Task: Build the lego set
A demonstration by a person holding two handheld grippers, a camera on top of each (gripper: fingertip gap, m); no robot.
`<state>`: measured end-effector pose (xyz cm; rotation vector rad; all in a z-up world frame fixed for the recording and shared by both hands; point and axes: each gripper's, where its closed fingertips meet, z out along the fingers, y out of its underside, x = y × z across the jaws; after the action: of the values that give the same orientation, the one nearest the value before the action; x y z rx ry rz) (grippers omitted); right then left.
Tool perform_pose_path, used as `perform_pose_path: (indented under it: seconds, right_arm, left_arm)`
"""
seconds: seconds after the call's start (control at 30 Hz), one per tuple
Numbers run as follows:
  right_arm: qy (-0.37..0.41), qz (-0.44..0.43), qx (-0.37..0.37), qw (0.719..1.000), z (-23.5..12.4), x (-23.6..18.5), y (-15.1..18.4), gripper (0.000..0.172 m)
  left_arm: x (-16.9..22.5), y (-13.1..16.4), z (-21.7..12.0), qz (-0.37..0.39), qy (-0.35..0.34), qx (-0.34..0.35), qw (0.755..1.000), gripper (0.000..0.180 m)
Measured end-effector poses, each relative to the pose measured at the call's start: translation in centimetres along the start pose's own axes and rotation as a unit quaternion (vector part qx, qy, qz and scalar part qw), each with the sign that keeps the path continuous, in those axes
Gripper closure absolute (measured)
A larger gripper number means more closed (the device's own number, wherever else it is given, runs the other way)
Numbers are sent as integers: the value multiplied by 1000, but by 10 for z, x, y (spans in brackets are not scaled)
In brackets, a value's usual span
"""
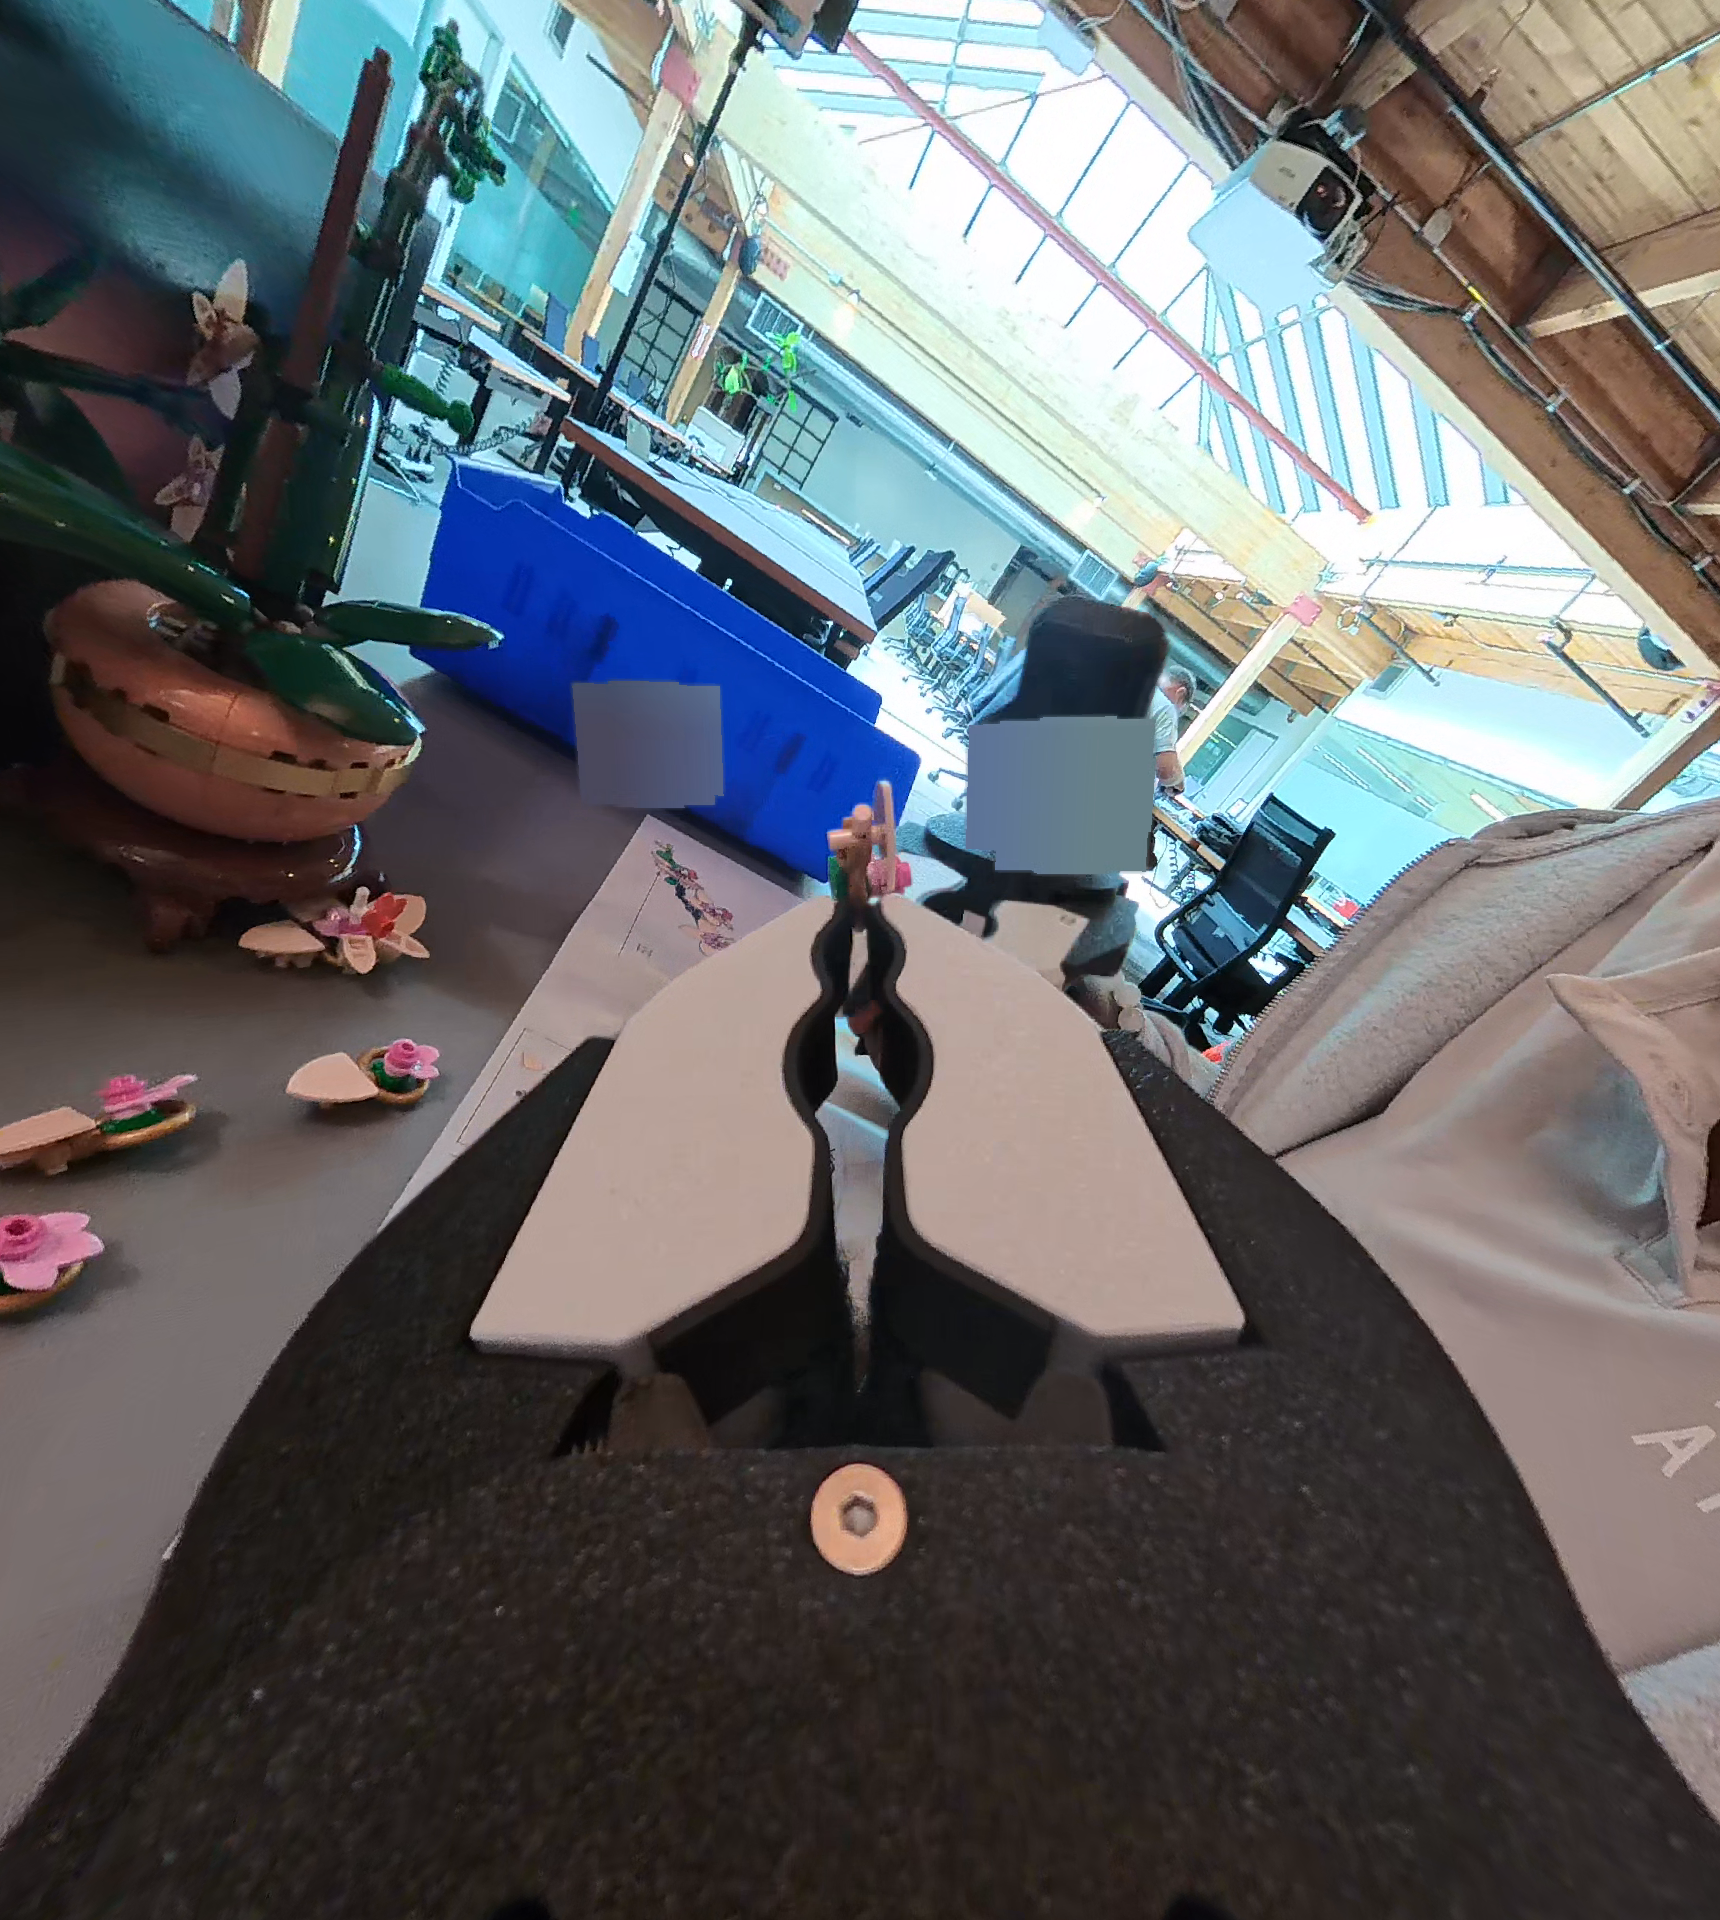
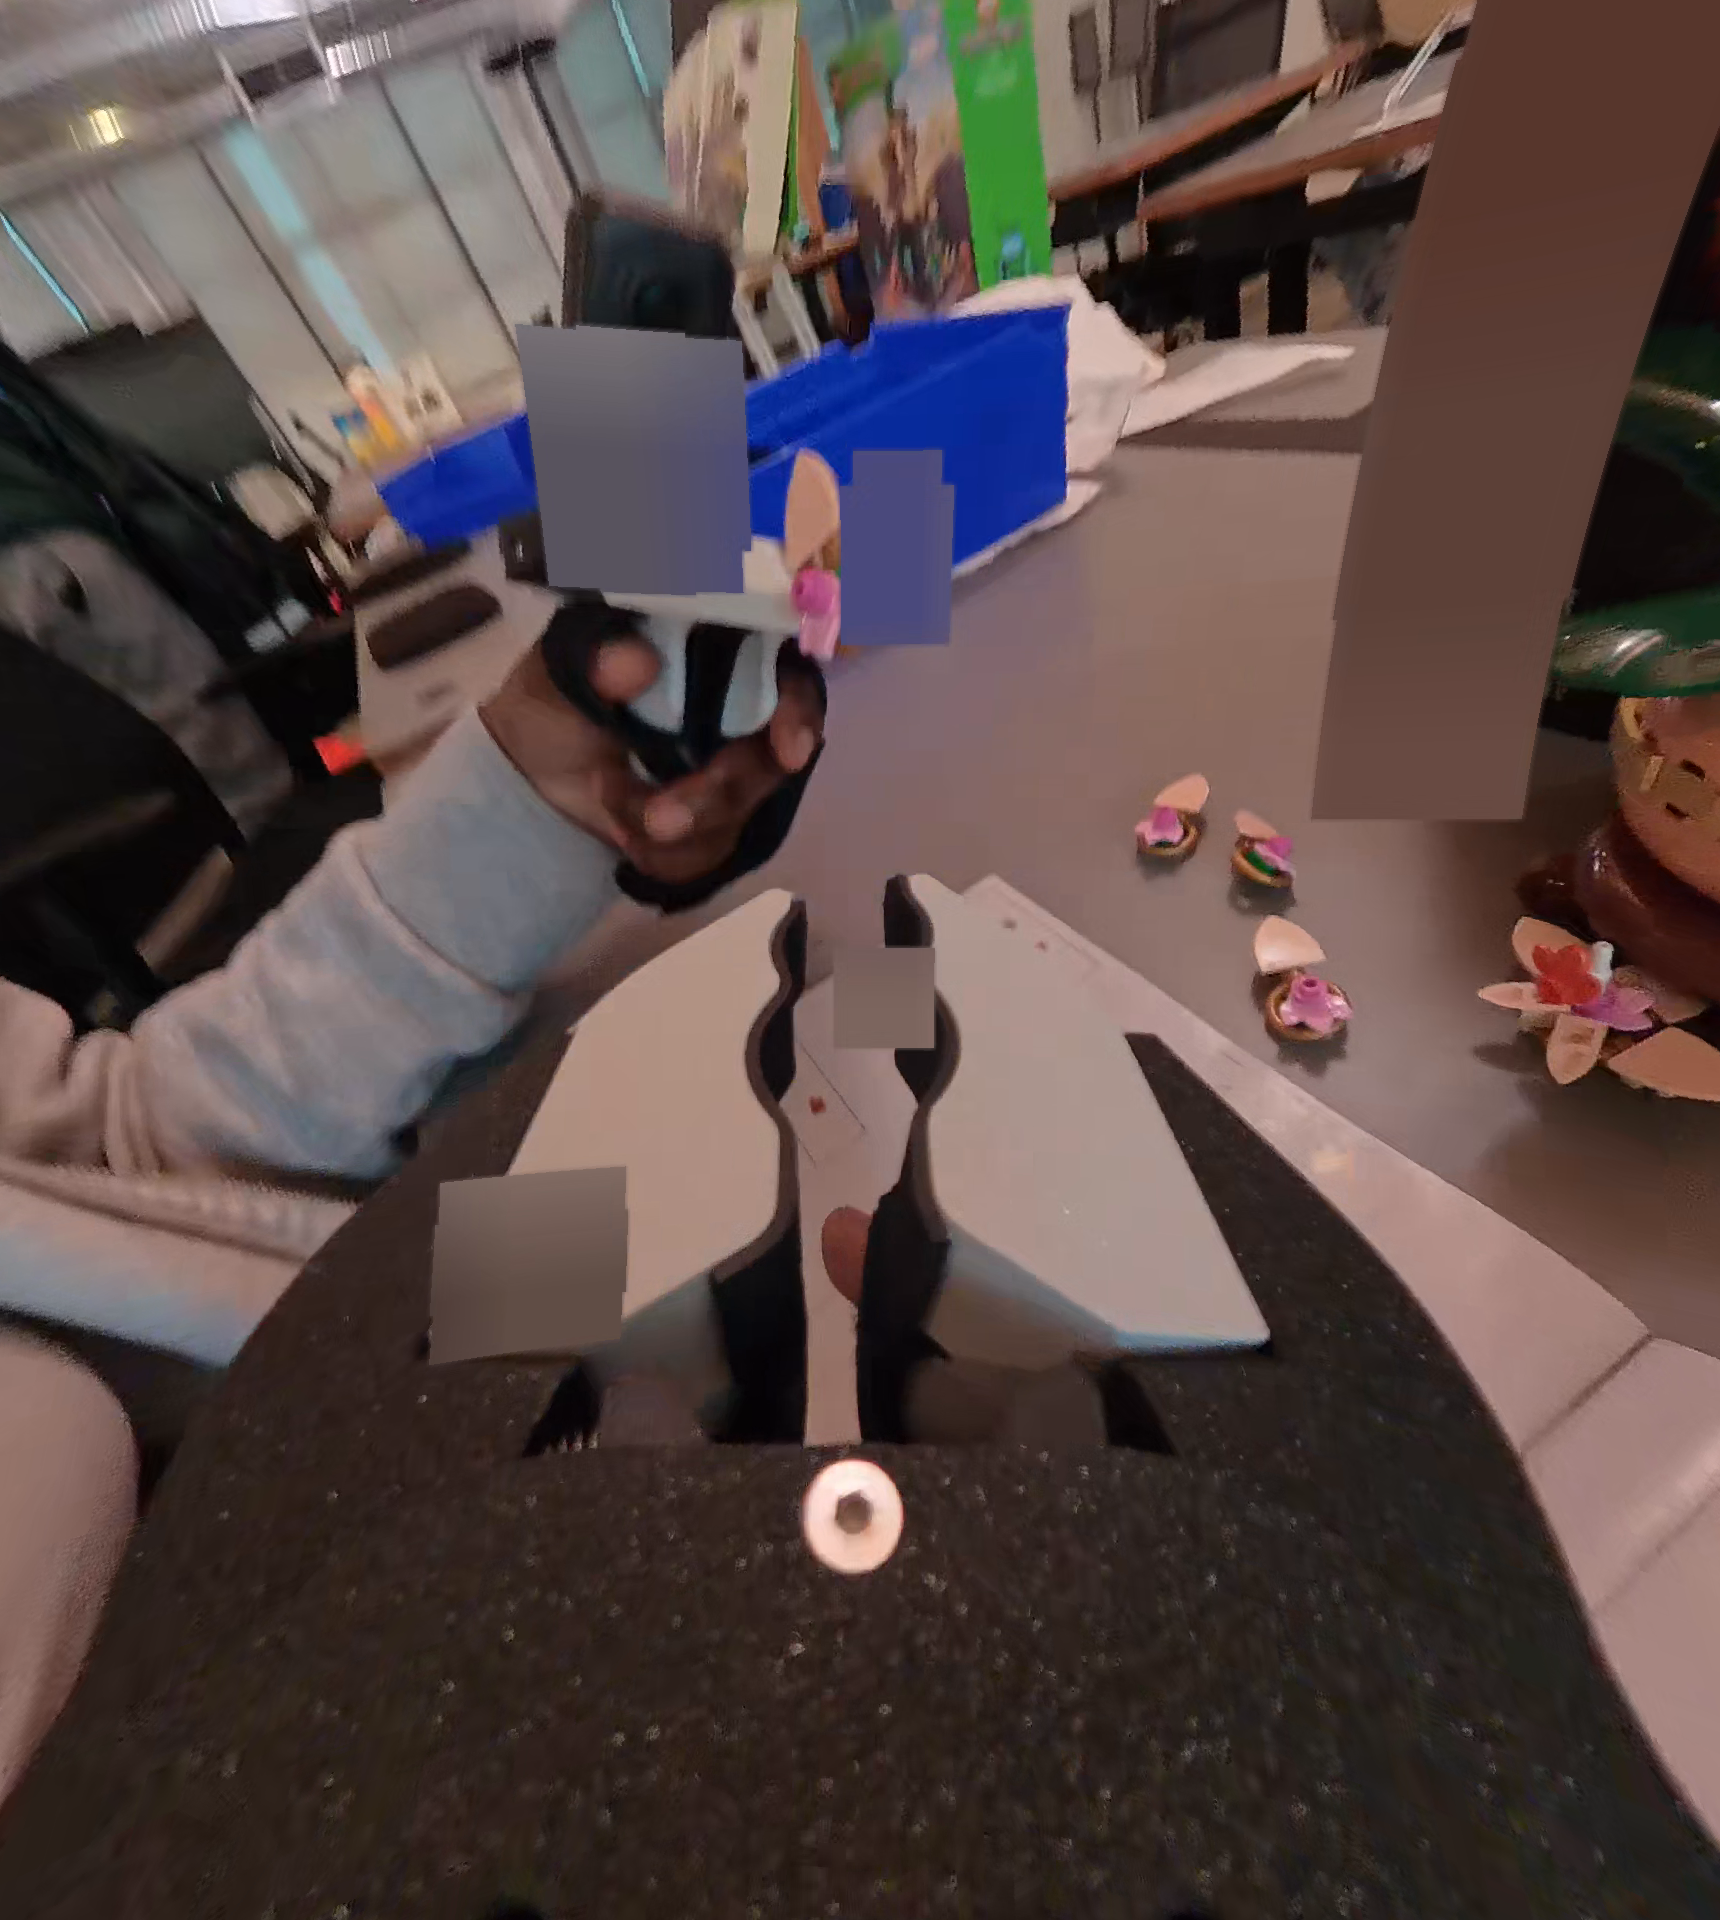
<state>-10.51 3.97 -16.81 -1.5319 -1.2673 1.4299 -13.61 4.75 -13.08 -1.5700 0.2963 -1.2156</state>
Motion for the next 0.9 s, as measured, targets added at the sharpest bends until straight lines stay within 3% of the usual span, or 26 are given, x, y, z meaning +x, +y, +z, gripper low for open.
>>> perform_pose_path:
  seconds: [0.13, 0.3, 0.53, 0.73, 0.9]
  right_arm:
    - [19, -57, -46, 997, -1, 3, 13, 158]
    - [17, -61, -61, 996, -1, 6, 15, 157]
    - [29, -60, -50, 997, -4, 16, 15, 157]
    - [70, -136, -42, 987, -8, 28, 8, 158]
    - [20, -219, -140, 965, 0, 28, 20, 157]
  left_arm:
    - [-4, 1, 0, -7, -8, -3, 1000, 178]
    - [-8, 4, -1, -10, -18, -9, 1000, 178]
    - [-11, 8, 0, -13, -24, -21, 999, 178]
    - [-15, 4, -4, -15, -35, -7, 999, 178]
    - [-22, -2, -10, -23, -52, 15, 998, 178]
